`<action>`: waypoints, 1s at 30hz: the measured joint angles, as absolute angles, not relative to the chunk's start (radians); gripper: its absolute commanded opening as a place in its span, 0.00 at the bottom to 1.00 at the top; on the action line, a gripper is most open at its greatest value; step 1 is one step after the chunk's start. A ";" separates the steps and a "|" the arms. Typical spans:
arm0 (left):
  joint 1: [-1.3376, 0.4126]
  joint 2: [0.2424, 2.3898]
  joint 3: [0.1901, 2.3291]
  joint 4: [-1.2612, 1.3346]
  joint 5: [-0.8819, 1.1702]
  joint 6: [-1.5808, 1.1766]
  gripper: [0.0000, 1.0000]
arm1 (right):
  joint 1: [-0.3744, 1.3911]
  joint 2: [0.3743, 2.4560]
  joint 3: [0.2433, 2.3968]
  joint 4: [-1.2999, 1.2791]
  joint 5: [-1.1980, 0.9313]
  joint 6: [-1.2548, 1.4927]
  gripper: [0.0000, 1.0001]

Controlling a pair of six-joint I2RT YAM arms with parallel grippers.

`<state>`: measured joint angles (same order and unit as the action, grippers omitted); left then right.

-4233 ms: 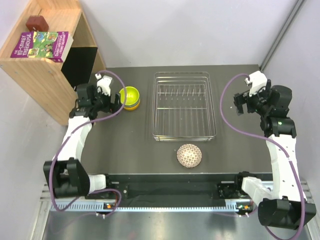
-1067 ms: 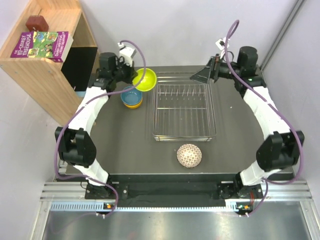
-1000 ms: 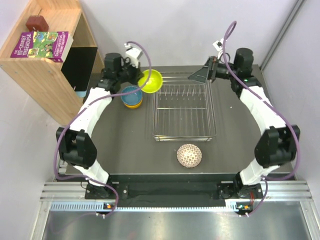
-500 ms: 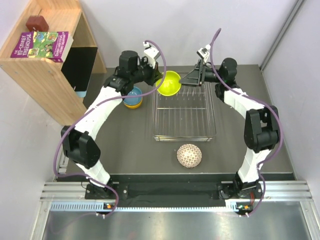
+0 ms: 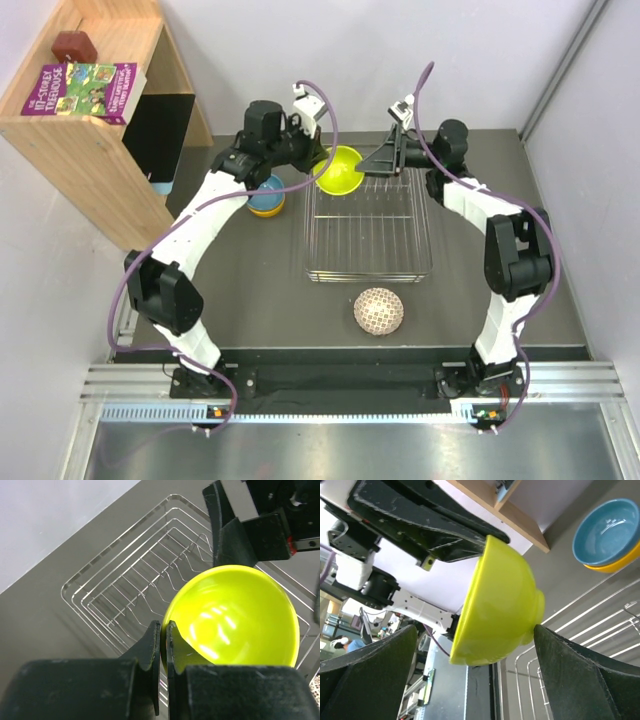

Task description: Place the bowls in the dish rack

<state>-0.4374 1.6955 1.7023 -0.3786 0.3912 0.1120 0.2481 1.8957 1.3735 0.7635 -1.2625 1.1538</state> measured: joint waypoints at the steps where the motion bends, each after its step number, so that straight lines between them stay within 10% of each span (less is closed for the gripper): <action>1: -0.441 1.695 1.702 -0.383 0.390 0.113 0.00 | 0.248 1.896 1.374 0.741 -1.261 1.135 1.00; 30: -0.564 1.695 1.694 -0.389 0.149 0.227 0.00 | 0.261 1.958 1.348 0.747 -1.311 1.254 0.92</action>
